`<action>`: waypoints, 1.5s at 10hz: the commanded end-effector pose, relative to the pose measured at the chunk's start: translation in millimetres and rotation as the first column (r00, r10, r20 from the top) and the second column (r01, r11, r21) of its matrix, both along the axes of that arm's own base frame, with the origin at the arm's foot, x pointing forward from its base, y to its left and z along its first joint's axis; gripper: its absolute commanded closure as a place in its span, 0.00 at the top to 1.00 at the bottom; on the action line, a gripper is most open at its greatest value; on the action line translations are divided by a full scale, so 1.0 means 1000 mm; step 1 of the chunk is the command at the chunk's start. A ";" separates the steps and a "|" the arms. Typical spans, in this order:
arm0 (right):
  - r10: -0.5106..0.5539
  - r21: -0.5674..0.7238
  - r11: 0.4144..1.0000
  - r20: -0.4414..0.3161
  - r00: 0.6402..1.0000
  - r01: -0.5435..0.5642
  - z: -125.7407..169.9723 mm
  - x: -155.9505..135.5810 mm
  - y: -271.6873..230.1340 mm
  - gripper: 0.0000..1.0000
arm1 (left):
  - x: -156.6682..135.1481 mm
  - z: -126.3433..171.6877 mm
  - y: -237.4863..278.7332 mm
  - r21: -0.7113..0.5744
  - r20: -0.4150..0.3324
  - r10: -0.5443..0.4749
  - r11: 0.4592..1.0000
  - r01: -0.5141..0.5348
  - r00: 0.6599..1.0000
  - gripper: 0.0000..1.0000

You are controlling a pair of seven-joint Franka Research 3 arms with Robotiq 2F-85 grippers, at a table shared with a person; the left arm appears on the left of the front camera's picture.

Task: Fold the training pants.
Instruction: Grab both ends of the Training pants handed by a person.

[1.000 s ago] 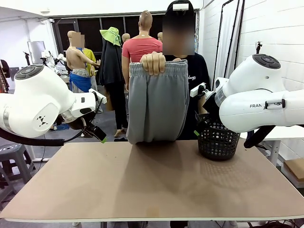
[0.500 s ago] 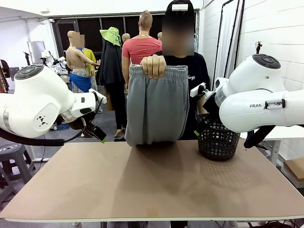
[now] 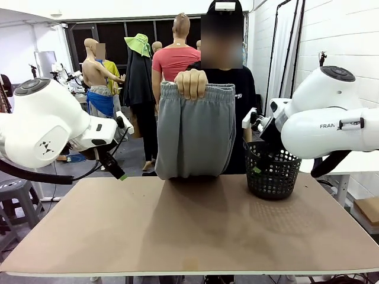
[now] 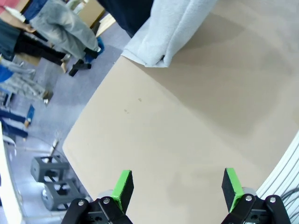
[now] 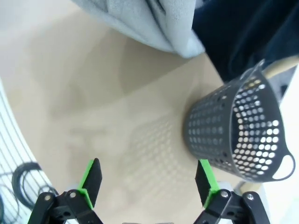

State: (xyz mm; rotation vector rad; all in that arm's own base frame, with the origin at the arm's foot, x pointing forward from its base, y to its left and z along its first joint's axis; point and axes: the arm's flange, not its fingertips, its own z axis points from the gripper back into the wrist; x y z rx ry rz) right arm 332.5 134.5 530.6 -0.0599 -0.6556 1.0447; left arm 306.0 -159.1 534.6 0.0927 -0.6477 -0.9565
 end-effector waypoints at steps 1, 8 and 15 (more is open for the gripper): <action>0.124 -0.097 0.987 -0.006 0.992 -0.124 0.008 0.011 -0.010 1.00 | 0.006 0.007 0.008 0.100 -0.014 -0.156 0.983 0.157 0.988 1.00; 0.224 -0.151 0.963 -0.015 0.974 -0.224 0.010 0.008 -0.011 1.00 | 0.003 0.002 0.005 0.171 -0.054 -0.269 0.946 0.275 0.961 1.00; 0.430 -0.124 0.897 0.029 0.903 -0.423 -0.001 0.067 -0.028 1.00 | 0.061 0.003 0.036 0.232 0.082 -0.612 0.780 0.582 0.787 1.00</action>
